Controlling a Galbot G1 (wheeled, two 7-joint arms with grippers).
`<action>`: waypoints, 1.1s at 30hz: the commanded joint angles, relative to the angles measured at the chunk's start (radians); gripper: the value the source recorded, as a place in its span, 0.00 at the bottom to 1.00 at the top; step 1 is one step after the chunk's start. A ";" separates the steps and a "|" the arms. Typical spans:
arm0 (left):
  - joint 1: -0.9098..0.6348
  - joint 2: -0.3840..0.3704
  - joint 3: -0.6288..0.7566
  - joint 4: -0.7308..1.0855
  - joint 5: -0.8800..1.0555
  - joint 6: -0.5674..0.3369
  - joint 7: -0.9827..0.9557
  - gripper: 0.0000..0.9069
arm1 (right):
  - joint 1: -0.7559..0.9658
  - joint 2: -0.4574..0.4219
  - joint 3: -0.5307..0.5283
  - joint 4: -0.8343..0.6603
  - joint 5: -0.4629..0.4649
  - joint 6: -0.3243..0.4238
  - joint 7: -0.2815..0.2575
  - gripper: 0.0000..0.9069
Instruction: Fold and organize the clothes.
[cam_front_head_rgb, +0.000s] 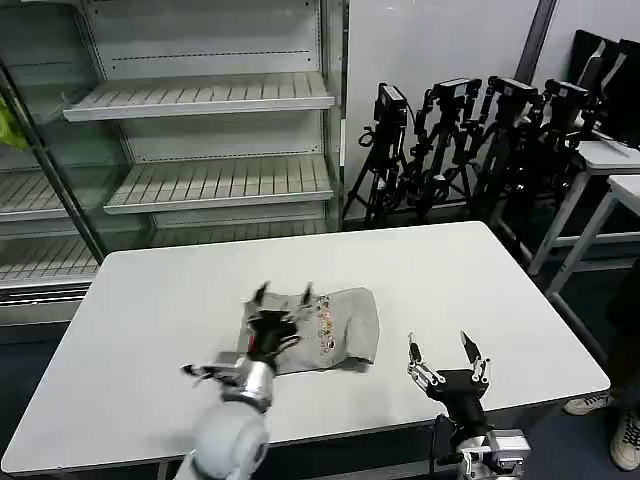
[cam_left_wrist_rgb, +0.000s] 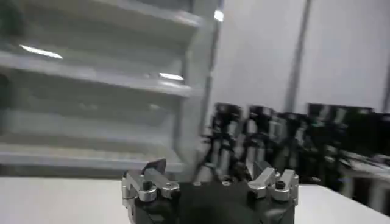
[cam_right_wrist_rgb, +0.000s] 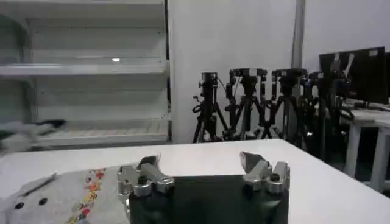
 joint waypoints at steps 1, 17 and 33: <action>0.343 0.081 -0.323 -0.272 0.082 -0.052 0.011 1.00 | 0.041 -0.001 -0.029 -0.028 -0.062 0.031 0.028 1.00; 0.444 0.025 -0.293 -0.363 0.137 -0.047 0.059 1.00 | 0.010 0.012 -0.047 -0.010 -0.084 0.055 0.028 1.00; 0.478 -0.004 -0.264 -0.393 0.167 -0.042 0.075 1.00 | 0.009 0.011 -0.062 0.011 -0.096 0.081 0.044 1.00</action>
